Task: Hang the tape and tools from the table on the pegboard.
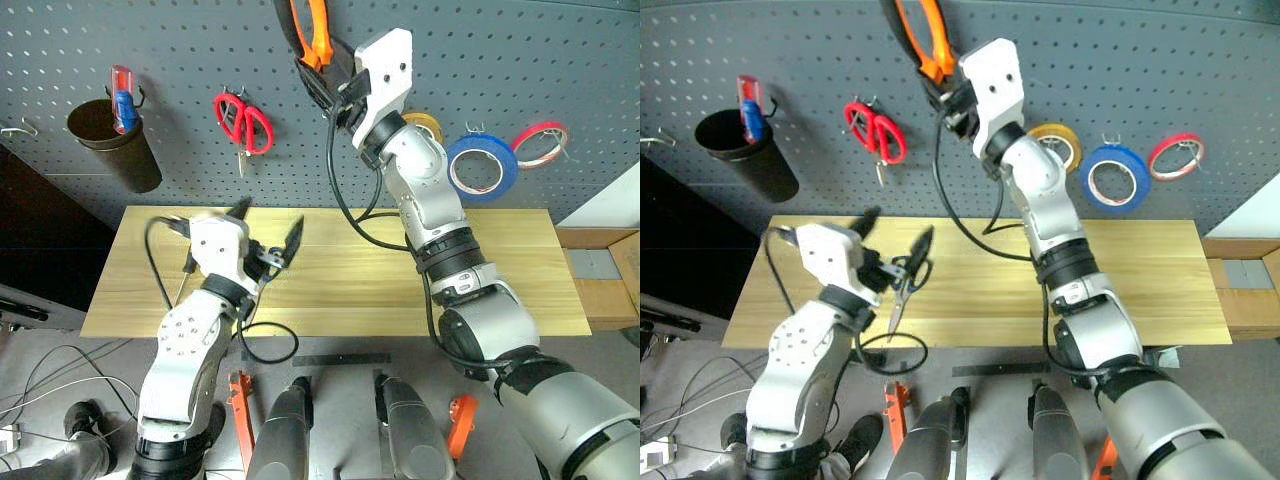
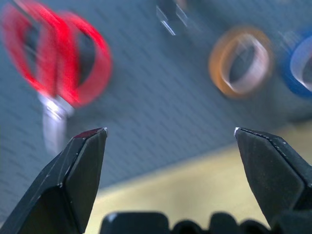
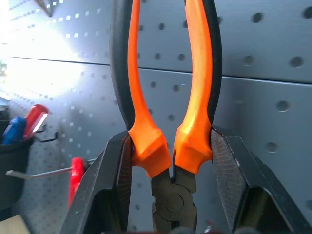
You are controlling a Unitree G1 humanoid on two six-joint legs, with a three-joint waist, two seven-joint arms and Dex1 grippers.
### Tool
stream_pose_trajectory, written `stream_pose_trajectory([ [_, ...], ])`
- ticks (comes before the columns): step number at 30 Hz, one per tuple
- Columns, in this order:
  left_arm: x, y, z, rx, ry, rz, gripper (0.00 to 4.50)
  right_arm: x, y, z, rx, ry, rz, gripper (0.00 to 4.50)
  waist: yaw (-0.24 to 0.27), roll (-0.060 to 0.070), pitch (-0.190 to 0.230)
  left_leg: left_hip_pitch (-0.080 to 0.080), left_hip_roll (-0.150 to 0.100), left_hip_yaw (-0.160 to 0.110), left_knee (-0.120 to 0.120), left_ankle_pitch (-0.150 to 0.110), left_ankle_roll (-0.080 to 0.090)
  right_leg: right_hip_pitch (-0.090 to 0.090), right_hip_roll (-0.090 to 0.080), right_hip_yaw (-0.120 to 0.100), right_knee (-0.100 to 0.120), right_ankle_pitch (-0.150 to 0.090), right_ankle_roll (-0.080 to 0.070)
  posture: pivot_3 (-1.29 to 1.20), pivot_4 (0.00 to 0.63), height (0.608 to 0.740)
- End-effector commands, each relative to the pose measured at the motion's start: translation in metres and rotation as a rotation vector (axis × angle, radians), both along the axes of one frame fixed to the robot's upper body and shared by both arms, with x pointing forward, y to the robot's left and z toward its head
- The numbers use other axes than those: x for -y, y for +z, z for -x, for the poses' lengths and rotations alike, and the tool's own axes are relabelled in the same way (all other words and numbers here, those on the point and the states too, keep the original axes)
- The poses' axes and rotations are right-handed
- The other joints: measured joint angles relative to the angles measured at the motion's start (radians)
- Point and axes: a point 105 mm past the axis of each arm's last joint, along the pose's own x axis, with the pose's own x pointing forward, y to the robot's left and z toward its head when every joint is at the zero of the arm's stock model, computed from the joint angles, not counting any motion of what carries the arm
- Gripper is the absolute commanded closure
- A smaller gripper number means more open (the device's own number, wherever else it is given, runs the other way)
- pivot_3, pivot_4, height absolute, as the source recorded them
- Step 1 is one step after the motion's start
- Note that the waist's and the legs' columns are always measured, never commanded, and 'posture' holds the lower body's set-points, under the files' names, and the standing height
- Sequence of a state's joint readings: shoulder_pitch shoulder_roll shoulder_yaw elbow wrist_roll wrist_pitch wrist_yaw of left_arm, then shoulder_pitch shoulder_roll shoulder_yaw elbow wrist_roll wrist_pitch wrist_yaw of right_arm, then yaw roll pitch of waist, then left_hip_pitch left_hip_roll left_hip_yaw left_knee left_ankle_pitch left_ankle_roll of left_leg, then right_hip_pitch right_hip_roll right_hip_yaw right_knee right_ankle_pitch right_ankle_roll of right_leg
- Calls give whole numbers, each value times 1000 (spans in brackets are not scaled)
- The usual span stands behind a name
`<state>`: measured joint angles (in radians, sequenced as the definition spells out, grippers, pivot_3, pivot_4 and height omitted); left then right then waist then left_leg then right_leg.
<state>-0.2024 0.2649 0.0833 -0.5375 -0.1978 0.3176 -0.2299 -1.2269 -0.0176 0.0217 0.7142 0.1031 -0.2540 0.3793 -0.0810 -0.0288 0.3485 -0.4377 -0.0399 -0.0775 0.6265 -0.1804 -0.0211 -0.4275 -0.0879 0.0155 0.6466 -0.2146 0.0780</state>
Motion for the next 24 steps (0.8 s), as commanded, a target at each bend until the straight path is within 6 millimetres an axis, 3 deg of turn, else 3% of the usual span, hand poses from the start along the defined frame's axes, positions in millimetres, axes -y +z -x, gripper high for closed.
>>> stream_pose_trajectory([
  [1, 17, 32, 17, 183, -82, -14, 0, -4, 29, 11, 100, 19, -50, 2710, -1, 0, 0, 0, 0, 0, 0, 0, 0, 0, 0, 0, 0, 0, 0, -72, 307, 740],
  [4, 19, 34, 17, 201, -89, -9, 0, -4, 29, 8, 100, 14, -51, 2710, -1, 0, 0, 0, 0, 0, -1, 0, 0, 0, 0, 0, 0, 0, 0, -69, 307, 740],
  [9, 25, 16, 19, 140, -129, -7, 0, -2, 28, 1, 83, -6, -66, 2710, -3, 0, 0, 0, 0, 1, -2, 0, 0, -2, 0, 1, 1, 0, 0, -66, 312, 740],
  [15, 27, 11, 23, 116, -136, -8, 0, 0, 23, -3, 72, -20, -75, 2710, -2, 0, 0, 0, 0, 1, -2, 0, 0, -2, 0, 1, 1, 0, 0, -63, 314, 740],
  [24, 25, 7, 22, 88, -133, -18, 0, -4, -4, -8, 32, -31, -26, 2710, -2, 0, 0, 0, 0, 1, -2, 0, 0, -2, 0, 1, 1, 0, -1, -57, 316, 740],
])
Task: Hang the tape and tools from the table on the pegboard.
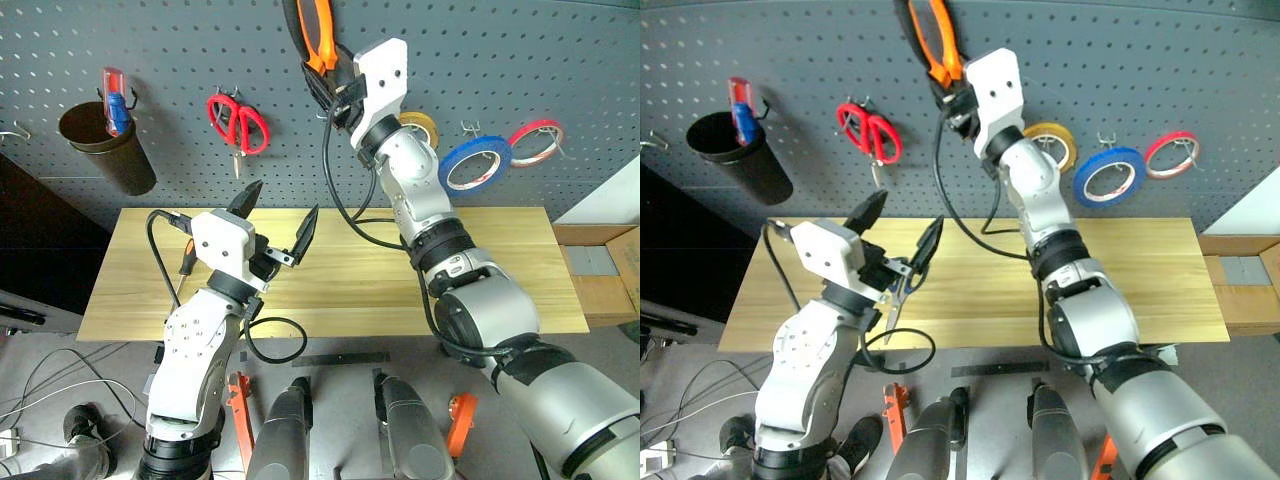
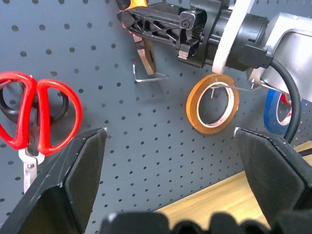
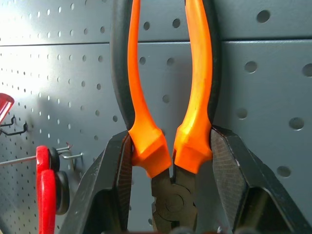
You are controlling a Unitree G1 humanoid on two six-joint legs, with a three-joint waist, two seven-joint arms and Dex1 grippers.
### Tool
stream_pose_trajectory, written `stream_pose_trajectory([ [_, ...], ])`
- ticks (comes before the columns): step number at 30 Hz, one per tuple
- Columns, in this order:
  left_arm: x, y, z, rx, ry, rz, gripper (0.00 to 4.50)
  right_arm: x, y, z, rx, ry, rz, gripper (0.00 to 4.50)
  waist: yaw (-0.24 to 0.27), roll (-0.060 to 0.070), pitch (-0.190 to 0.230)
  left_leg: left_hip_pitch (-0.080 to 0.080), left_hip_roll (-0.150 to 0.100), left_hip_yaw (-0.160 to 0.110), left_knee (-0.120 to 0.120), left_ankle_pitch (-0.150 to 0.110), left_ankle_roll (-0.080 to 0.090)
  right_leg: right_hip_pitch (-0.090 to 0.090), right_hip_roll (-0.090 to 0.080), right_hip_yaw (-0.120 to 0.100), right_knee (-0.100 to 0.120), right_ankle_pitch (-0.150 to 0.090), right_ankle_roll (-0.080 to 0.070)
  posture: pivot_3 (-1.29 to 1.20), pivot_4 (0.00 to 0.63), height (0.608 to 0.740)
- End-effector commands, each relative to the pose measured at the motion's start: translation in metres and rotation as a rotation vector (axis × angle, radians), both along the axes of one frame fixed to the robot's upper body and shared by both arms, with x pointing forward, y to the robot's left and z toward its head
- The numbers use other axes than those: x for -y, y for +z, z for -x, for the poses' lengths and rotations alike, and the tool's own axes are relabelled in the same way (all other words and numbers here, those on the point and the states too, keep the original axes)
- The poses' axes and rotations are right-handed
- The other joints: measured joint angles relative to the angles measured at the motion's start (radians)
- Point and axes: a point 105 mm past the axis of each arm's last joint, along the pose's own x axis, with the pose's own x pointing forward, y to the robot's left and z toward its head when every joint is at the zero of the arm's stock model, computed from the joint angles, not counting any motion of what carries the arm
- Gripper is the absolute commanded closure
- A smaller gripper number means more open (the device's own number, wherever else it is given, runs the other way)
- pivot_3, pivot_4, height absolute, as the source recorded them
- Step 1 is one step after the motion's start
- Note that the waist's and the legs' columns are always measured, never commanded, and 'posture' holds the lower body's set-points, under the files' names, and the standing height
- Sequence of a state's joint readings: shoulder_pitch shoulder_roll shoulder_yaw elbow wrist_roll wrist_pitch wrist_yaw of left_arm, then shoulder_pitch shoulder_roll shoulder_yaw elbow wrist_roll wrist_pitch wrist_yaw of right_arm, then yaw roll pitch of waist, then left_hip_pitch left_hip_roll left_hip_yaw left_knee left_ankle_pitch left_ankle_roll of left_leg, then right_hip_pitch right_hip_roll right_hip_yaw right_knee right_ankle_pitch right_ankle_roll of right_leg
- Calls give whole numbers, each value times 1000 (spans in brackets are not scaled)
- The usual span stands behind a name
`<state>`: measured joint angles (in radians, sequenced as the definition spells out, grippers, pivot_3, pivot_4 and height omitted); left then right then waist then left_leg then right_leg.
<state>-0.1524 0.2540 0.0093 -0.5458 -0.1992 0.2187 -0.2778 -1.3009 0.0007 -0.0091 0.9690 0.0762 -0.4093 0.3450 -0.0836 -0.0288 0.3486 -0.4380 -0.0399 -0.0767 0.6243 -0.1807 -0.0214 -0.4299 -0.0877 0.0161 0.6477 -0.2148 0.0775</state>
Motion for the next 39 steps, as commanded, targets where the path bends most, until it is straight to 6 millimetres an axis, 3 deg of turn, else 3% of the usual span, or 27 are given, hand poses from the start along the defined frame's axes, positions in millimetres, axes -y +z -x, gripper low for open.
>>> stream_pose_trajectory([
  [1, 2, 12, 9, 51, -18, -3, 0, -3, 6, 7, 52, 7, -9, 2710, 0, 0, 0, 0, 0, 0, 0, 0, 0, 0, 0, 0, 0, 0, 0, -57, 316, 740],
  [8, 1, 10, 9, 41, -13, -6, 0, 0, -17, -2, -26, -29, 2, 2710, 1, 0, 0, 0, 0, 0, 0, 0, 0, 0, 0, 0, 0, 0, 0, -57, 317, 740],
  [18, 0, 10, 8, 37, -8, -12, 0, 12, -20, -13, -42, -181, -18, 2710, 8, 0, 0, 2, 0, -2, 3, 0, 0, 5, 0, -1, 0, 0, 0, -60, 320, 740],
  [29, 0, 8, 7, 27, -6, -14, 0, -1, -28, -5, -61, -122, -44, 2712, 2, 0, 0, 2, 0, -1, 1, 0, -1, 3, 0, -1, 0, 0, 0, -64, 323, 740],
  [37, -3, 5, 3, 9, 10, -5, 0, 1, -31, 0, -60, -104, -36, 45, 1, 0, 0, 2, 0, -1, 0, 0, -1, 3, 0, -1, 0, 0, 0, -69, 325, 740],
  [39, -5, 2, 1, -9, 21, 1, 0, 6, -30, 3, -35, -123, -37, 45, 1, 0, 0, 2, 0, -1, 0, 0, -1, 3, 0, -1, 0, 0, 0, -70, 326, 740],
])
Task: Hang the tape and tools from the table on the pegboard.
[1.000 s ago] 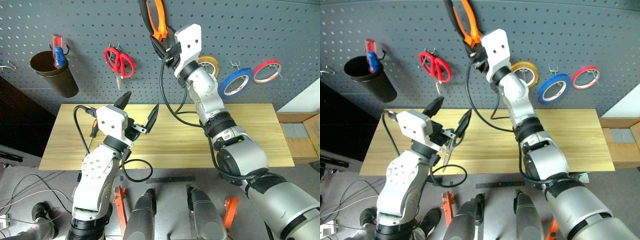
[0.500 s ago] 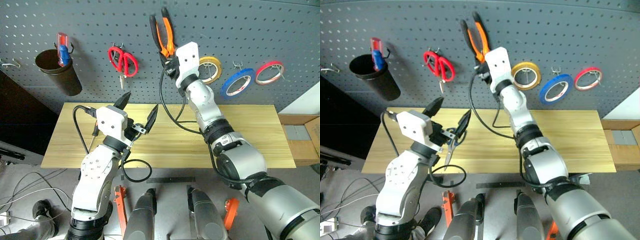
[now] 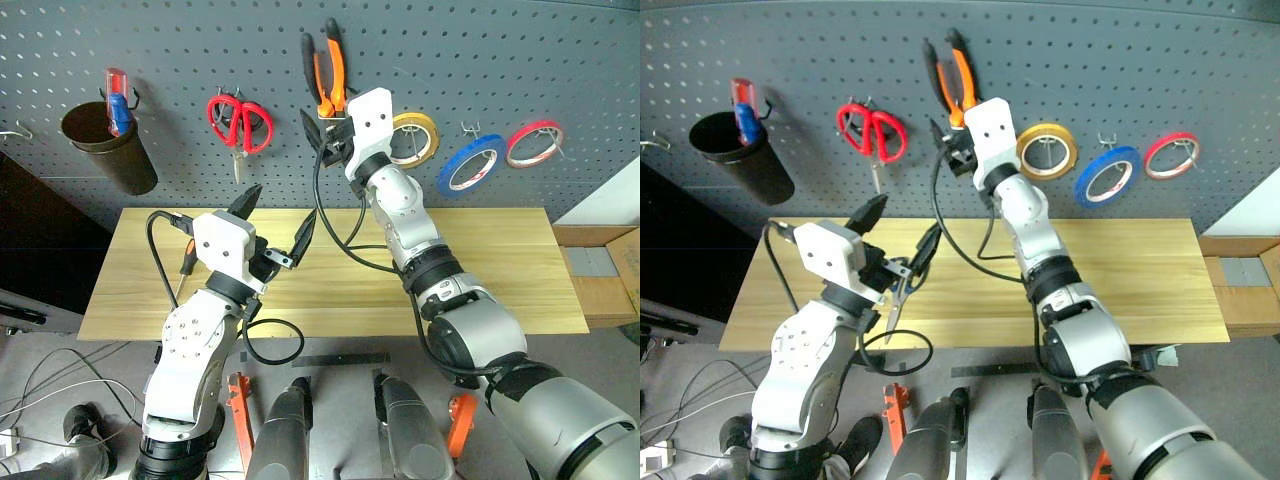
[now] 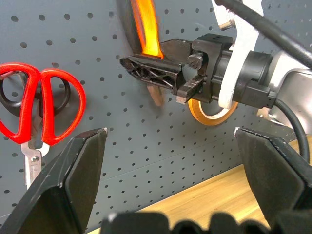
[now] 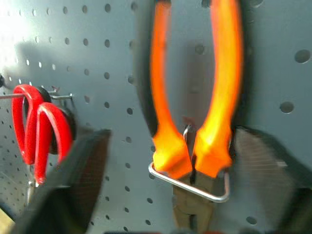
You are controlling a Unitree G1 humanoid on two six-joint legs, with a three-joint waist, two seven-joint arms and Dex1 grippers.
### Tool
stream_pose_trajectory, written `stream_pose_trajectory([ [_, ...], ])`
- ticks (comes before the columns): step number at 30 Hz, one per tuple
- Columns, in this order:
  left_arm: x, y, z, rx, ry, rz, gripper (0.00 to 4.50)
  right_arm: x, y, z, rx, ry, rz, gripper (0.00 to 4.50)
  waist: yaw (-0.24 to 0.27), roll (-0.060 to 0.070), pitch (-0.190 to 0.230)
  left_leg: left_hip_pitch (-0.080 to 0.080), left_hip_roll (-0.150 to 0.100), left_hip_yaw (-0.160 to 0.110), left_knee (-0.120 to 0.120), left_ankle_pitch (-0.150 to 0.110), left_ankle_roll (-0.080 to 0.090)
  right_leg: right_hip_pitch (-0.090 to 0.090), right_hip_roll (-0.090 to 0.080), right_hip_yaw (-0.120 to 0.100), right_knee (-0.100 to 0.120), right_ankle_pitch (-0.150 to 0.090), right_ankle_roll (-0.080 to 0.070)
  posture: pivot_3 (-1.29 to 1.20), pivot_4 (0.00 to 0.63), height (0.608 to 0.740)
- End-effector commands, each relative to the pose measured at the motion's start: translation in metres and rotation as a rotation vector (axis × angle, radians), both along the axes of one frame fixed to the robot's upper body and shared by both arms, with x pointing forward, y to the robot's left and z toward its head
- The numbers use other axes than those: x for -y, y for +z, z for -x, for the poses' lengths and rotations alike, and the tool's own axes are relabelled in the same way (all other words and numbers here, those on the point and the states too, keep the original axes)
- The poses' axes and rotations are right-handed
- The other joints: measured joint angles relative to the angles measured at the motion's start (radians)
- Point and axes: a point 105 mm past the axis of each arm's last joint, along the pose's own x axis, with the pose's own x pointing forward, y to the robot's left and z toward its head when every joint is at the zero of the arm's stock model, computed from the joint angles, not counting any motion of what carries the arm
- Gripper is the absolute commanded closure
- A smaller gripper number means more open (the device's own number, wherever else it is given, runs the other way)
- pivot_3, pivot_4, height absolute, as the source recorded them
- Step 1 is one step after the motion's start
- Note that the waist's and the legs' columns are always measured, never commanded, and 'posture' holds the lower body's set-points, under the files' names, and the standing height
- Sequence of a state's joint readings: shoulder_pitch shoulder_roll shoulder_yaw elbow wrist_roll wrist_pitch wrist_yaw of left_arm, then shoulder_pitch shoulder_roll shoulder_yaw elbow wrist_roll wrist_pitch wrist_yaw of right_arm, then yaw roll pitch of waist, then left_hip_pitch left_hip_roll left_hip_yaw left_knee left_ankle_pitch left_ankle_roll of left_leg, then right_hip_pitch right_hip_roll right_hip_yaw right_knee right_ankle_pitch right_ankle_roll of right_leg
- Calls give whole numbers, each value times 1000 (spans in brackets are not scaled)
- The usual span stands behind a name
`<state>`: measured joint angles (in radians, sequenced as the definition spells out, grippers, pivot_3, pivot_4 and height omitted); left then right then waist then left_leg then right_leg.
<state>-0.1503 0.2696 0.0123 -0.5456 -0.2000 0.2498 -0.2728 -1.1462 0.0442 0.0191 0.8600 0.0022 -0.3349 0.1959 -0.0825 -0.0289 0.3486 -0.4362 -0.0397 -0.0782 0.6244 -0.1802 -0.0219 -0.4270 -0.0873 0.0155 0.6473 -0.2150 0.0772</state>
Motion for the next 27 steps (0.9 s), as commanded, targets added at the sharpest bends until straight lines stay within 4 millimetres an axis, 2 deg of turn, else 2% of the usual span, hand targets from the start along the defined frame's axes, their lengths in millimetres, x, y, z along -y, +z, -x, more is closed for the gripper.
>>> stream_pose_trajectory([
  [1, -4, 5, 2, -1, 12, 29, 0, 6, 14, 11, 75, -14, -20, 45, 0, 0, 0, 0, 0, 0, 0, 0, 0, 0, 0, 0, 0, 0, 0, -72, 327, 740],
  [5, -12, -2, -1, -53, 42, 59, 0, 15, 10, 18, 83, -45, -4, 45, 0, 0, 0, 0, 0, 0, 0, 0, 0, 0, 0, 0, 0, 0, 0, -75, 328, 740],
  [10, -23, -15, -5, -105, 77, 69, 0, 43, -2, 39, 73, -104, 7, 45, 1, 0, 0, 0, 0, 0, 0, 0, 0, 0, 0, 0, 0, 0, 0, -80, 321, 740],
  [14, -35, -33, -5, -176, 110, 70, 0, 67, -12, 64, 36, -137, 15, 45, 2, 0, 0, 0, 1, -2, 0, 0, 0, 0, 0, 0, 0, 0, 0, -88, 318, 740],
  [16, -39, -49, -5, -256, 125, 71, 0, 77, -20, 78, 1, -135, 35, 45, 2, 0, 0, 0, 1, -2, 0, 0, 0, 0, 0, 1, -1, 0, 0, -90, 315, 740],
  [19, -44, -70, -4, -381, 150, 67, 0, 83, -32, 92, -69, -98, 58, 45, -1, 0, 0, 0, 1, -3, 1, 0, 0, 1, 0, 1, -1, -1, 0, -97, 311, 740],
  [21, -56, -99, -5, -545, 238, 19, 0, 71, -74, 118, -272, 138, 146, 45, 0, -1, -1, 0, 1, -3, 1, 0, 0, 0, 0, 1, -1, -1, 0, -98, 311, 740],
  [23, -67, -121, -6, -671, 309, -45, 0, 64, -119, 136, -483, 268, 251, 45, 0, -1, -1, 1, 2, -3, 1, 0, 0, 2, 0, -1, -1, -5, 4, -96, 312, 740],
  [25, -61, -131, -7, -795, 282, 7, 0, 65, -143, 138, -562, 269, 329, 45, -1, -1, -1, 1, 2, -3, 1, 0, 0, 2, 0, -1, -1, -6, 4, -88, 309, 740],
  [27, -56, -137, -9, -878, 268, 26, 0, 68, -150, 137, -595, 268, 332, 45, 0, -2, -1, 1, 1, -3, 2, 0, 0, 2, 0, 0, 0, -6, 4, -79, 305, 740],
])
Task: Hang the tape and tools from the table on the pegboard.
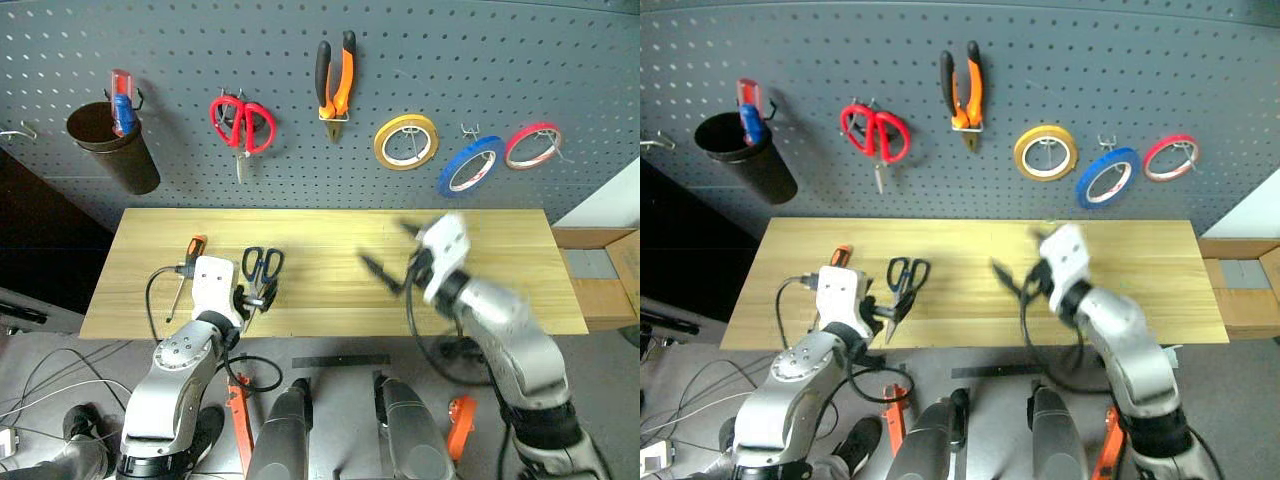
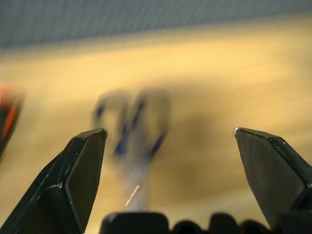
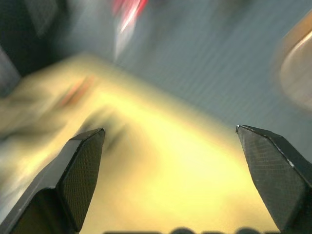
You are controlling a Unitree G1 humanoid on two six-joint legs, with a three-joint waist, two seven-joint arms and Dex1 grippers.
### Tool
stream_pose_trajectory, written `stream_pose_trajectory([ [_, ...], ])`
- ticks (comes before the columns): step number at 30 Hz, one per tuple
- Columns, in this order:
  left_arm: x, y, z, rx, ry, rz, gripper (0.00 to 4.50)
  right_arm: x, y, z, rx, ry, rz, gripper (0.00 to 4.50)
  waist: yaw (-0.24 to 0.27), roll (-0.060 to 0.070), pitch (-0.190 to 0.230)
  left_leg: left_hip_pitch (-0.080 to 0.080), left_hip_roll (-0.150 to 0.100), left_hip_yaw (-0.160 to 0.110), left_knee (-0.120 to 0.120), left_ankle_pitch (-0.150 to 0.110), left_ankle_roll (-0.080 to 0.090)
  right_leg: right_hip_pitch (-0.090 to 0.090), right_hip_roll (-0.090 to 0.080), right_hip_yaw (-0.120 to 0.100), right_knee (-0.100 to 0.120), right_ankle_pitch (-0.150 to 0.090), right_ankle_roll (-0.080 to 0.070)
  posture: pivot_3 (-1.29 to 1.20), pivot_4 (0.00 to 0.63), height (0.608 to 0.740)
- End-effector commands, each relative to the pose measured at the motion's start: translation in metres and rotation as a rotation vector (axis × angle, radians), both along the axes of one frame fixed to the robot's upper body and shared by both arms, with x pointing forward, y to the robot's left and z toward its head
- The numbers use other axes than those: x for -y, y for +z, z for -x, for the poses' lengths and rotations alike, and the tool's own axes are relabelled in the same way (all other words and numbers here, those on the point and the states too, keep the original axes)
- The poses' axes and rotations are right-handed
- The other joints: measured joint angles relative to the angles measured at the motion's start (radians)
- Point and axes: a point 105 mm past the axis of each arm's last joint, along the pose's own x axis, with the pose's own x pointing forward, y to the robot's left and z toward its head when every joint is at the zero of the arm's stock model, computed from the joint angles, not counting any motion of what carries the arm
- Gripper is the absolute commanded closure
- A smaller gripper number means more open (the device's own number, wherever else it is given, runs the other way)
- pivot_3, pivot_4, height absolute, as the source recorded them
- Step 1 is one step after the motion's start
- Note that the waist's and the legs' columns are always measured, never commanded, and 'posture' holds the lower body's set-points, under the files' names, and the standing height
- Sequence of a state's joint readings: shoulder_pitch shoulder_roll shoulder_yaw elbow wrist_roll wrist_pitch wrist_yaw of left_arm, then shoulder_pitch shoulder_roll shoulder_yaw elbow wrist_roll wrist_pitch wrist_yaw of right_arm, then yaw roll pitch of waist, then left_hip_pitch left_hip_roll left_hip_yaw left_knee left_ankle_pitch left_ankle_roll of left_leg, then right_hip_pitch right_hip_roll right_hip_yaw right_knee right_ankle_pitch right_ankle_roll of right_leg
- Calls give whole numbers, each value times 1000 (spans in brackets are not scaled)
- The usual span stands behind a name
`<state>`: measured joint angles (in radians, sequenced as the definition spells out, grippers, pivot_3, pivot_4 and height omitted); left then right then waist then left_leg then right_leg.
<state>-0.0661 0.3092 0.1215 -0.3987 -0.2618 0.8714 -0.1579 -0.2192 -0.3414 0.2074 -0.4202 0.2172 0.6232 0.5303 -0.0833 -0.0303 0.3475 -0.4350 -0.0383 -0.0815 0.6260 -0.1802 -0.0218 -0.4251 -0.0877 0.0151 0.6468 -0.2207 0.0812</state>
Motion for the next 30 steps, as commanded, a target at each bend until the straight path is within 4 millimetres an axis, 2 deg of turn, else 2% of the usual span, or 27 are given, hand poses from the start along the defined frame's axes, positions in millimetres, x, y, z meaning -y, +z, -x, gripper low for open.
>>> stream_pose_trajectory([
  [1, 10, 3, -5, -67, -9, 43, 0, -3, 6, 1, 16, 36, -1, 45, 2, 0, 0, 0, 0, 0, 2, 0, 0, 0, 0, -1, 0, 1, 2, -78, 306, 740],
  [5, -1, 4, -14, -90, 50, 15, 0, 2, 3, -1, 32, 35, 21, 45, 2, -1, 0, 0, 0, 0, 2, 0, 0, 1, 0, 0, -1, 2, 3, -82, 317, 740],
  [9, -18, -17, -16, -205, 124, -39, 0, 1, 4, 7, 58, 91, 23, 45, 3, -1, 0, 0, 0, 1, 0, 0, -1, 0, 0, 0, -1, 1, 2, -91, 320, 740],
  [11, -23, -20, -19, -223, 157, -49, 0, 0, 4, 11, 66, 116, 33, 45, 4, -1, 0, -1, -1, 1, -1, -1, -2, 0, 0, -1, -1, 1, 2, -91, 320, 740],
  [17, -13, -25, -32, -256, 119, -43, 0, -6, 15, 12, 88, 136, -1, 45, 13, -1, 0, -1, 0, 1, 0, -1, -2, 0, 0, -1, -2, 1, 2, -91, 321, 740],
  [23, -11, -22, -43, -255, 94, -25, 0, -9, 19, 11, 99, 135, -6, 45, 15, -1, 0, -1, 0, 1, 1, -1, -2, 0, -1, 0, -2, 1, 3, -102, 323, 740],
  [30, -12, -31, -50, -270, 60, -40, 0, -6, 21, 9, 109, 116, 2, 45, 18, -1, 0, -1, -1, 1, 1, -1, -2, 0, -1, 0, -2, 1, 3, -105, 335, 740],
])
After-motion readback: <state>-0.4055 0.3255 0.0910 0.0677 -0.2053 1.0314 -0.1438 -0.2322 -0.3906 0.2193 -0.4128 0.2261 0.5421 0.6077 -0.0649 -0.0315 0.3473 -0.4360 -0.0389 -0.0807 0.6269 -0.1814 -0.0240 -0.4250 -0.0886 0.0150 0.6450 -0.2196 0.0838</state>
